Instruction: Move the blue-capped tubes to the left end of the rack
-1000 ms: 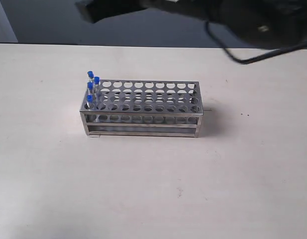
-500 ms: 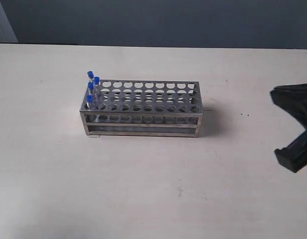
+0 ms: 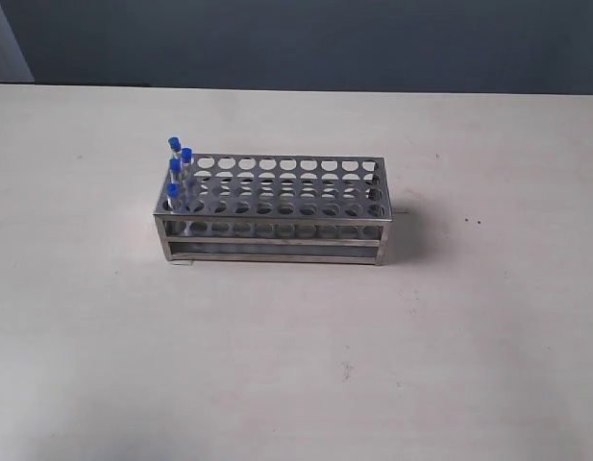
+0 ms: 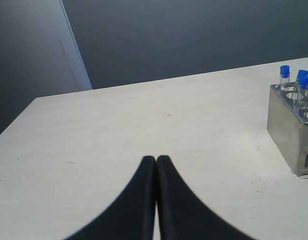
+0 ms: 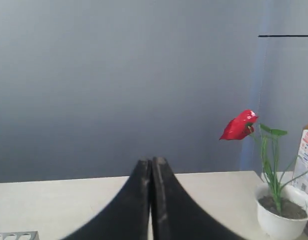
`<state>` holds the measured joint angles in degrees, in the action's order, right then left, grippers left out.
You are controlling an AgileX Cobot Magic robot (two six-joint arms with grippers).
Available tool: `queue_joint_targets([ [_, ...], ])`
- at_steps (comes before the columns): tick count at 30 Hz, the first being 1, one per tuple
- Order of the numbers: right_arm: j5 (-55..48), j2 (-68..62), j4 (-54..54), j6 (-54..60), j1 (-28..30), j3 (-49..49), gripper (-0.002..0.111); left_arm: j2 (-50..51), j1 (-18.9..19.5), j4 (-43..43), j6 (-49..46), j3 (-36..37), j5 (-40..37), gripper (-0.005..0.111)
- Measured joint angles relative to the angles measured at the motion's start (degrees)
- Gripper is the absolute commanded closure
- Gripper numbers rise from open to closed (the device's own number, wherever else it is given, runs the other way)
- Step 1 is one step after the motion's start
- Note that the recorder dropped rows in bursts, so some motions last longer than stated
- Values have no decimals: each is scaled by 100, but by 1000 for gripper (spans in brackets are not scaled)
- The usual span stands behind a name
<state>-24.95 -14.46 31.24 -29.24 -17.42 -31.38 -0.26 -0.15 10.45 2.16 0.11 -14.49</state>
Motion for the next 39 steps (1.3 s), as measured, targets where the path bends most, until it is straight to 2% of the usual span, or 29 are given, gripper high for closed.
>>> queue_joint_targets([
  [3, -204, 237, -582, 427, 279, 63, 109, 0, 0, 0, 0, 0, 0, 106],
  [8, -74, 500, -1756, 1150, 425, 1280, 109, 0, 0, 0, 0, 0, 0, 106],
  [13, -51, 1053, -3086, 2429, 996, 2111, 109, 0, 0, 0, 0, 0, 0, 106],
  [20, -73, 1296, -3289, 2628, 1305, 2422, 109, 0, 0, 0, 0, 0, 0, 106],
  [39, 329, 1381, -3314, 2666, 1310, 3106, 109, 0, 0, 0, 0, 0, 0, 106],
])
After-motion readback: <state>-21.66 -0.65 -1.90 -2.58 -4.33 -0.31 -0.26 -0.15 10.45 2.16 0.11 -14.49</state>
